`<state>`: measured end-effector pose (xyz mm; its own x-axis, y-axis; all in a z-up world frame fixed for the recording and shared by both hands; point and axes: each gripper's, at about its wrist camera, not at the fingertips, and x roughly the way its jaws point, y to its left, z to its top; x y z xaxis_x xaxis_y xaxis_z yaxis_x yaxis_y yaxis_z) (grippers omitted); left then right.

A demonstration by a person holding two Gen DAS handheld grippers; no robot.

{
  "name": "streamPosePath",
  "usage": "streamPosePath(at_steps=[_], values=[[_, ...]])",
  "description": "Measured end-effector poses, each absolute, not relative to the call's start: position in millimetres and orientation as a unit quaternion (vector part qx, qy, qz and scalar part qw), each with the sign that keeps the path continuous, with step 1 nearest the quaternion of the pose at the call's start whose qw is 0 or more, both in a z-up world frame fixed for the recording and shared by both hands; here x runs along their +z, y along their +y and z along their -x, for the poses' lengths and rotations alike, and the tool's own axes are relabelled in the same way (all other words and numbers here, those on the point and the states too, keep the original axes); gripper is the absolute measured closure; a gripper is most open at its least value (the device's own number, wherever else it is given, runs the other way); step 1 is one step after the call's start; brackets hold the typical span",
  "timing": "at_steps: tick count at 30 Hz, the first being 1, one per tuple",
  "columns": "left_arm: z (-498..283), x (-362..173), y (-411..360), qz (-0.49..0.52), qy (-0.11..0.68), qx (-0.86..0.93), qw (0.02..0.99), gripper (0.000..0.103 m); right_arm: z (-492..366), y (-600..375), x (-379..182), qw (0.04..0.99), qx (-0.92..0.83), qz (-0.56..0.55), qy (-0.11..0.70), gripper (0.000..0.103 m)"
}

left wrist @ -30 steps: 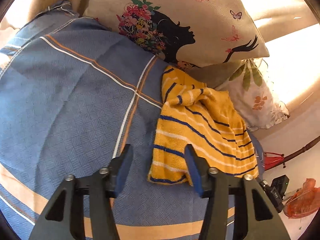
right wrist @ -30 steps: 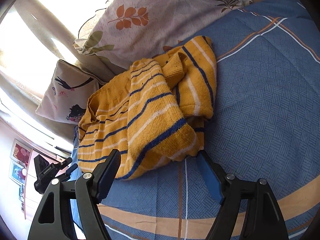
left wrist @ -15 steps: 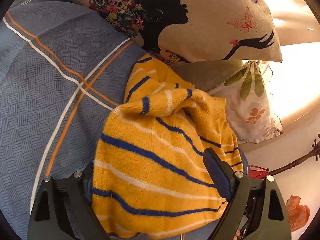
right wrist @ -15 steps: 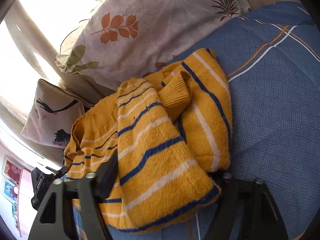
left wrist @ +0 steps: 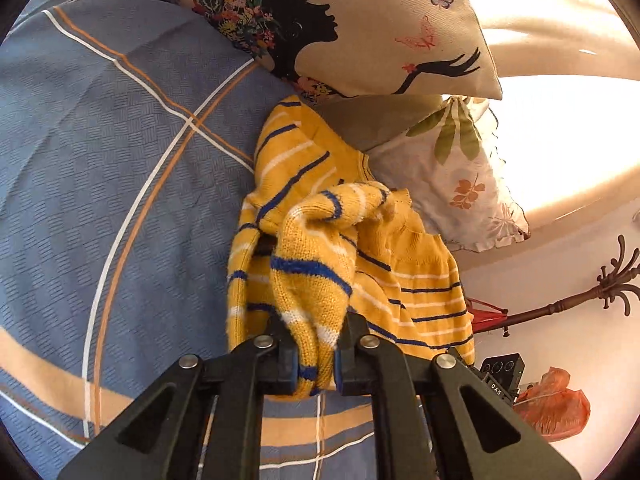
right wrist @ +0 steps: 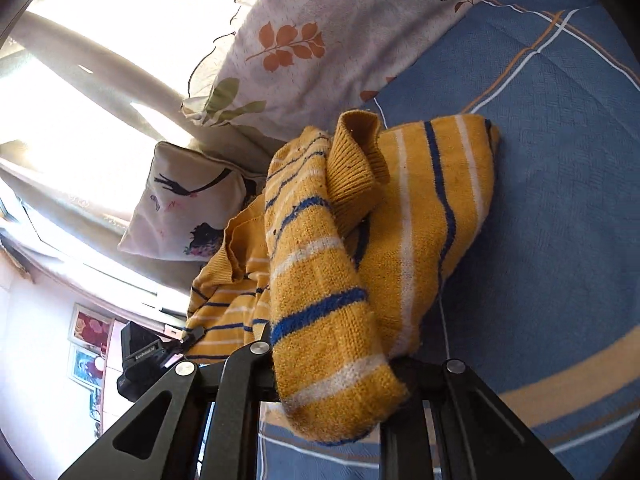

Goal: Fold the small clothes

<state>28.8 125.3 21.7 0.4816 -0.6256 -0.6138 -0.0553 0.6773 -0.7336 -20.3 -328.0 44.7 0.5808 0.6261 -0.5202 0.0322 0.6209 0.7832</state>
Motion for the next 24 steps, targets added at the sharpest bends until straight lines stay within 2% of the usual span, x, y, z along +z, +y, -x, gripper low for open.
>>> streamPosePath(at_steps=[1,6,8,11,14,17,19,20,21,24], values=[[-25,22,126,0.347,0.475,-0.174,0.79,0.09,24,-328,41,0.801,0.177,-0.382,0.426,0.083],[-8,25,147,0.337,0.461,-0.145,0.808,0.076,43,-346,17,0.791,0.132,-0.394,0.448,0.062],[3,34,162,0.323,0.445,-0.129,0.825,0.064,61,-359,28,0.806,0.123,-0.385,0.432,0.061],[17,48,177,0.298,0.419,-0.115,0.85,0.052,88,-372,64,0.849,0.096,-0.346,0.388,0.05],[21,55,176,0.268,0.402,-0.116,0.868,0.041,96,-360,105,0.885,0.099,-0.293,0.347,0.05],[13,45,160,0.257,0.408,-0.14,0.865,0.038,77,-316,126,0.889,0.157,-0.251,0.348,0.053],[3,32,147,0.256,0.425,-0.146,0.856,0.038,58,-276,126,0.884,0.195,-0.217,0.366,0.063],[-1,24,143,0.257,0.431,-0.148,0.852,0.038,46,-254,124,0.878,0.213,-0.2,0.378,0.074],[-5,17,140,0.257,0.434,-0.145,0.851,0.038,34,-232,120,0.873,0.229,-0.184,0.389,0.08],[-12,1,136,0.244,0.442,-0.125,0.854,0.038,-4,-178,105,0.859,0.258,-0.151,0.417,0.08]])
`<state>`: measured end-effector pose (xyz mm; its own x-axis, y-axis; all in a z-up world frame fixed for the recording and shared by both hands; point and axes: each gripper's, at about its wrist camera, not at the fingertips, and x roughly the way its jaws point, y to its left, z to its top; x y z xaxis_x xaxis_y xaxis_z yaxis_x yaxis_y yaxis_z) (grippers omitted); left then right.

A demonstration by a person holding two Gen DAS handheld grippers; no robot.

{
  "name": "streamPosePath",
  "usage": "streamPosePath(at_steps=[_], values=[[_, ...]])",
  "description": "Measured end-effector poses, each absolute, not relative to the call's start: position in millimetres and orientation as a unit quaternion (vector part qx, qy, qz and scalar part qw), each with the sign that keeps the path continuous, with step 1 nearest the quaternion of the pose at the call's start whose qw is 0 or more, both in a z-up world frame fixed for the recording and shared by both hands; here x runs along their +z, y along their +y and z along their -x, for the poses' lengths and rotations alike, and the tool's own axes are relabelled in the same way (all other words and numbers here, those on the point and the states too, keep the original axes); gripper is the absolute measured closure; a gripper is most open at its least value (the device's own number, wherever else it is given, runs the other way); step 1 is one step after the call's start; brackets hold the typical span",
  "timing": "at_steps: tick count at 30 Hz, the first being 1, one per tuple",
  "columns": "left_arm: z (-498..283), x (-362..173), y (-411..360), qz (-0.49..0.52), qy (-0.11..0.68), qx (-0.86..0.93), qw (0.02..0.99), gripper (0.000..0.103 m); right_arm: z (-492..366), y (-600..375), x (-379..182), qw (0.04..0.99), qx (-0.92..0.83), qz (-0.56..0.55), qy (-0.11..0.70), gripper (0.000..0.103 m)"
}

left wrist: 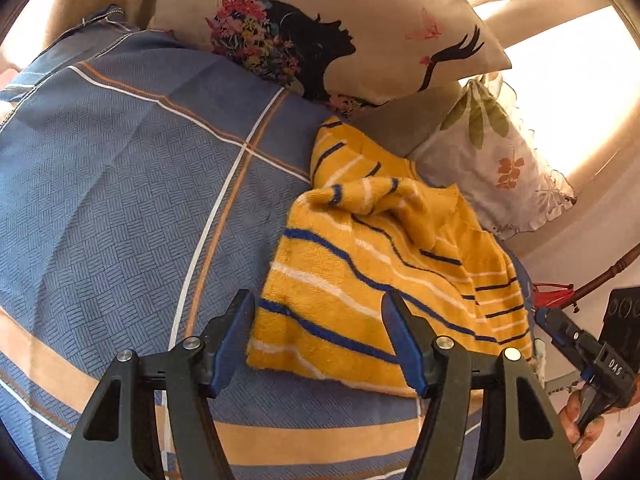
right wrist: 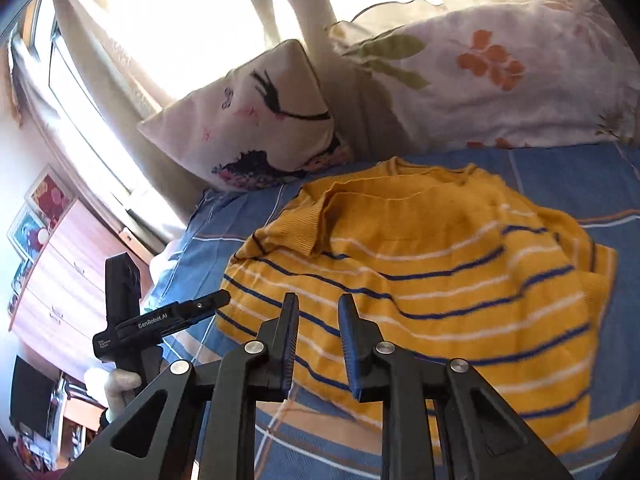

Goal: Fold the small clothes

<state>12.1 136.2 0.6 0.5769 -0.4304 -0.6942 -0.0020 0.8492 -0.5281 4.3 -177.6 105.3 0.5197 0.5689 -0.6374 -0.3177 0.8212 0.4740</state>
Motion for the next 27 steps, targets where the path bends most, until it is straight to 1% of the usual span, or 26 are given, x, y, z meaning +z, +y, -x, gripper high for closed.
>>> streamPosePath(at_steps=[3,5,7,12,18,21,23,25,27], values=[[-13,-14,140,0.264,0.448,-0.129,0.845,0.038,-39,-132,82,0.837,0.276,-0.12,0.456,0.08],[-8,-17,143,0.267,0.435,-0.135,0.849,0.038,-61,-105,63,0.826,0.274,-0.086,0.484,0.08],[-6,-18,142,0.263,0.427,-0.14,0.854,0.038,-78,-87,49,0.829,0.253,-0.048,0.496,0.08],[-1,-22,142,0.259,0.4,-0.15,0.866,0.038,-130,-58,55,0.861,0.214,0.008,0.461,0.08],[1,-25,147,0.27,0.393,-0.158,0.865,0.037,-193,-27,44,0.858,0.191,0.03,0.476,0.08],[1,-25,150,0.279,0.391,-0.163,0.862,0.036,-207,-19,31,0.852,0.179,0.039,0.491,0.08],[1,-25,149,0.278,0.39,-0.164,0.862,0.036,-213,-16,21,0.847,0.175,0.043,0.501,0.077],[2,-24,149,0.275,0.39,-0.164,0.863,0.036,-212,-19,27,0.852,0.173,0.036,0.492,0.076],[2,-24,149,0.274,0.39,-0.164,0.864,0.036,-202,-32,46,0.866,0.181,0.003,0.465,0.076]])
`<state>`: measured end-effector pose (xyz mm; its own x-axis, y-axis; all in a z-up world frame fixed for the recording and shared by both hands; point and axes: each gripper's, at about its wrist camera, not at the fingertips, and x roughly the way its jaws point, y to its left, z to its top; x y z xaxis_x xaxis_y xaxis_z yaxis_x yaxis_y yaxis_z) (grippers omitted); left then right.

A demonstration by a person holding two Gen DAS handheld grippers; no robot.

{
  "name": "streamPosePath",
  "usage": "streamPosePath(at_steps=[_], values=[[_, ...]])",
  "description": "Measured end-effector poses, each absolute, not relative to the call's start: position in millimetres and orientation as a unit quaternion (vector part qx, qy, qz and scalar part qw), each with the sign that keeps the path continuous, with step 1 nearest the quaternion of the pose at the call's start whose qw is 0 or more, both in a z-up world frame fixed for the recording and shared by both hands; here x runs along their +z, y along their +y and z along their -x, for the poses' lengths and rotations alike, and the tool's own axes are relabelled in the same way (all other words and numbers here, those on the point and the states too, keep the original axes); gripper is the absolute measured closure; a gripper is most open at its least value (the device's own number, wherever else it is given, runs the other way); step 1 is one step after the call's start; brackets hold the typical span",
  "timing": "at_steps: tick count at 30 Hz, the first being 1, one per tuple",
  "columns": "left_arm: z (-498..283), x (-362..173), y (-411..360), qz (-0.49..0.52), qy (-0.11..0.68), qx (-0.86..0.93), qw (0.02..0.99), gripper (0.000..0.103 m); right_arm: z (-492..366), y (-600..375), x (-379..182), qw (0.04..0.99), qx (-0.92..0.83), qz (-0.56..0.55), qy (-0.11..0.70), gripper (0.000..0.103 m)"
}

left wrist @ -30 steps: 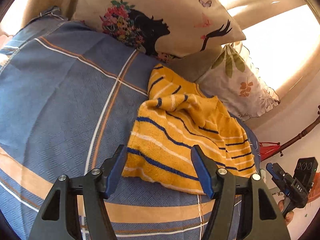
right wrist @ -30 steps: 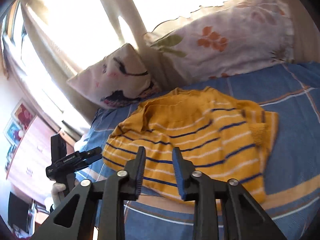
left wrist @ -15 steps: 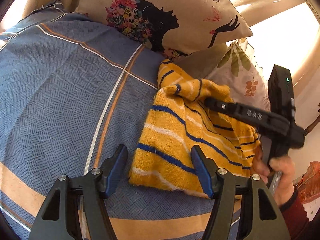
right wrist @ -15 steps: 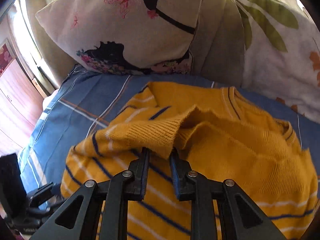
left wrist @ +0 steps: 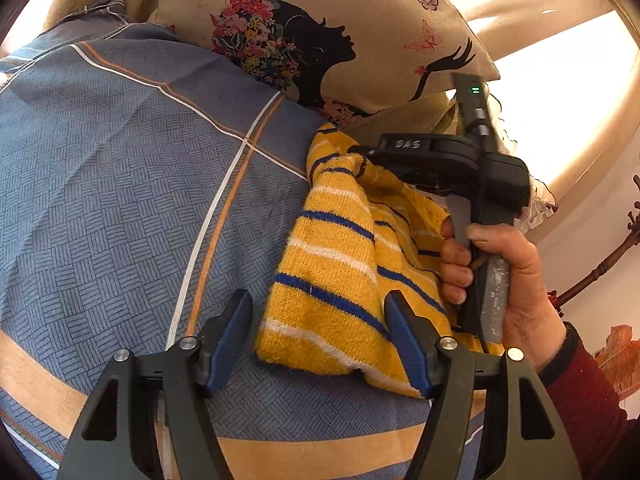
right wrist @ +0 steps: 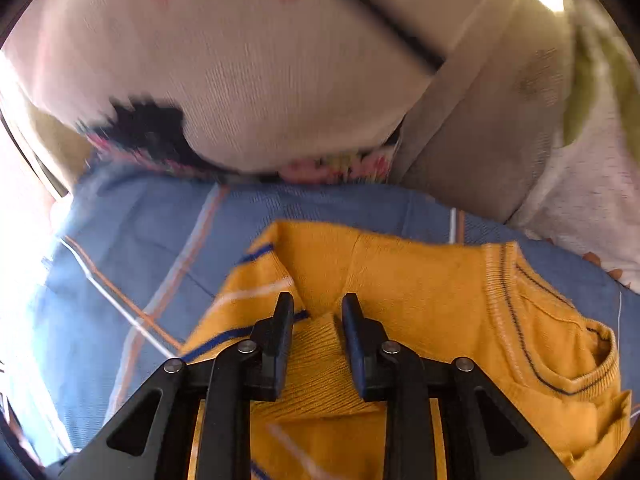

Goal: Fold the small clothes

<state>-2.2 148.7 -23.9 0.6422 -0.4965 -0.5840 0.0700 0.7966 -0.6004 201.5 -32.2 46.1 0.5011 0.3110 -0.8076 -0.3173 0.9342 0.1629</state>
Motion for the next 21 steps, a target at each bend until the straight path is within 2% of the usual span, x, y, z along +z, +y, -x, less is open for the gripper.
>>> streamPosePath(at_steps=[1,3,6,10,14,15,16,18,21], values=[[1,-24,149,0.274,0.39,-0.164,0.864,0.036,-193,-43,59,0.873,0.189,-0.018,0.45,0.075],[1,-24,149,0.274,0.39,-0.164,0.864,0.035,-174,-66,79,0.876,0.206,-0.044,0.433,0.062],[0,-24,148,0.274,0.39,-0.166,0.864,0.034,-141,-105,93,0.877,0.216,-0.048,0.426,0.05],[-1,-24,147,0.272,0.39,-0.167,0.864,0.032,-107,-171,79,0.866,0.197,-0.073,0.453,0.05],[-3,-24,145,0.268,0.391,-0.166,0.865,0.031,-97,-262,49,0.864,0.097,-0.139,0.475,0.051],[-3,-24,144,0.266,0.391,-0.166,0.866,0.031,-93,-284,46,0.863,0.072,-0.165,0.472,0.056],[-3,-24,144,0.265,0.391,-0.165,0.866,0.031,-89,-305,45,0.864,0.046,-0.187,0.465,0.056],[-4,-25,143,0.262,0.391,-0.164,0.867,0.031,-76,-334,50,0.87,0.009,-0.212,0.445,0.052],[-4,-25,142,0.259,0.391,-0.163,0.868,0.031,-56,-354,64,0.876,0.021,-0.238,0.419,0.051]])
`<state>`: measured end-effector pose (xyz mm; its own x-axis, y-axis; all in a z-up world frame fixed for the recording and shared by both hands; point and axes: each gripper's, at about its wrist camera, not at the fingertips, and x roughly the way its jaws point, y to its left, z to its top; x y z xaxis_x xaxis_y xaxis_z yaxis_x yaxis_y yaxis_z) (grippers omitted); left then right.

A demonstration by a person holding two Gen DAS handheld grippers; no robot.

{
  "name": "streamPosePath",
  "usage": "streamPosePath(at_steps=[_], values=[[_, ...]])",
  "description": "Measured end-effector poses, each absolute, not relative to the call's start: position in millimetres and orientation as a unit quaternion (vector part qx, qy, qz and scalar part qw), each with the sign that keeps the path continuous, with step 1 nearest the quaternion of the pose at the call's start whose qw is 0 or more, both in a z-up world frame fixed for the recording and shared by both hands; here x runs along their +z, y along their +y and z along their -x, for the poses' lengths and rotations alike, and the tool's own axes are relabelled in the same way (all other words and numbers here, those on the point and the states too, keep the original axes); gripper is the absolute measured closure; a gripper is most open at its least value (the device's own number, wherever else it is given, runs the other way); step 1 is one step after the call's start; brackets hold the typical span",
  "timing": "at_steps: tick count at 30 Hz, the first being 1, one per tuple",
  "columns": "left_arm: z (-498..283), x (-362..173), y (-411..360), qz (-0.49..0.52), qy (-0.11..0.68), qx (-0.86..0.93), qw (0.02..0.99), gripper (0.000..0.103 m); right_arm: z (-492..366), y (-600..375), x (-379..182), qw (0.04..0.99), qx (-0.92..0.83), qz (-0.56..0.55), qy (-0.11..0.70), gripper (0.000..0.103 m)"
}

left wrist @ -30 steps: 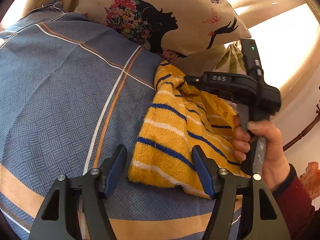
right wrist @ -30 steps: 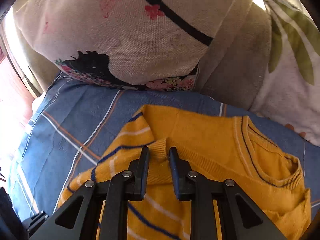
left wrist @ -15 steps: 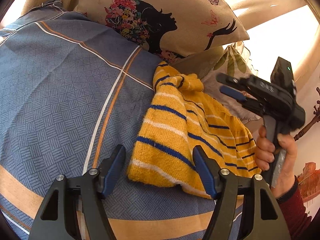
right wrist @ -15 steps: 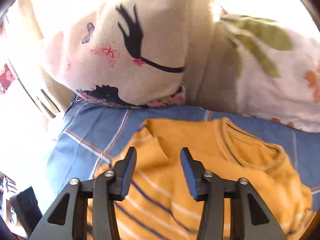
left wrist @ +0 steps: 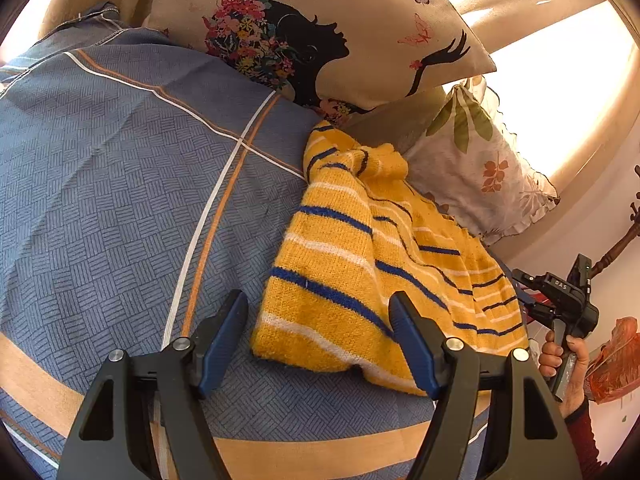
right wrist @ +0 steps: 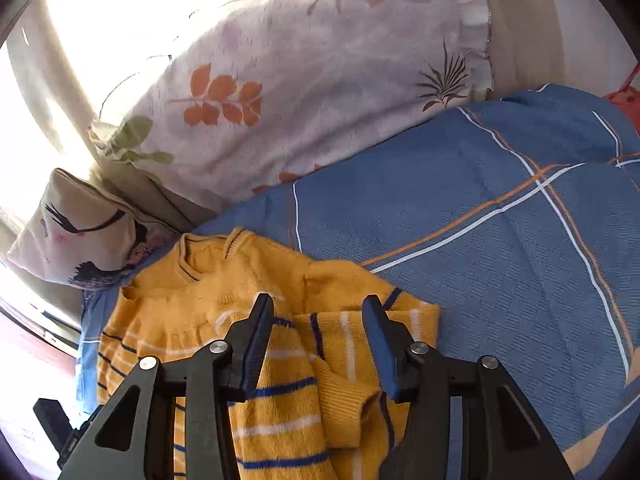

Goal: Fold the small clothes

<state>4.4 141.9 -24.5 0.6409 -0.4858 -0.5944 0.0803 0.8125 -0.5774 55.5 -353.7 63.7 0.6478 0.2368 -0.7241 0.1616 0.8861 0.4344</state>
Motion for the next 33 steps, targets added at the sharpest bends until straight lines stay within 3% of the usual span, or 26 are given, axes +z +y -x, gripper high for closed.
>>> streamPosePath(at_steps=[6,11,18,19,21,22,23,29,31,33], values=[[-5,-22,136,0.244,0.392,-0.162,0.872,0.026,-30,-341,84,0.883,0.09,-0.246,0.39,0.048],[-11,-20,133,0.245,0.397,-0.187,0.864,0.009,-35,-278,84,0.867,0.179,-0.222,0.409,0.038],[-22,-16,126,0.264,0.405,-0.158,0.861,0.0,-46,-178,75,0.836,0.267,-0.175,0.446,0.036],[-23,-15,128,0.273,0.405,-0.157,0.858,0.001,-51,-163,75,0.832,0.276,-0.166,0.451,0.036],[-24,-16,135,0.296,0.405,-0.164,0.849,0.03,-63,-132,74,0.825,0.29,-0.145,0.462,0.036],[-25,-19,138,0.303,0.415,-0.165,0.842,0.054,-71,-117,74,0.822,0.296,-0.135,0.467,0.036],[-25,-23,143,0.31,0.421,-0.163,0.837,0.061,-79,-103,73,0.818,0.302,-0.125,0.474,0.035],[-23,-33,161,0.366,0.402,-0.2,0.815,0.061,-138,-24,49,0.808,0.273,-0.058,0.519,0.033],[-23,-31,156,0.355,0.4,-0.21,0.819,0.053,-154,-6,38,0.799,0.262,-0.051,0.539,0.033],[-23,-27,149,0.337,0.4,-0.219,0.824,0.045,-160,10,32,0.794,0.251,-0.032,0.552,0.026]])
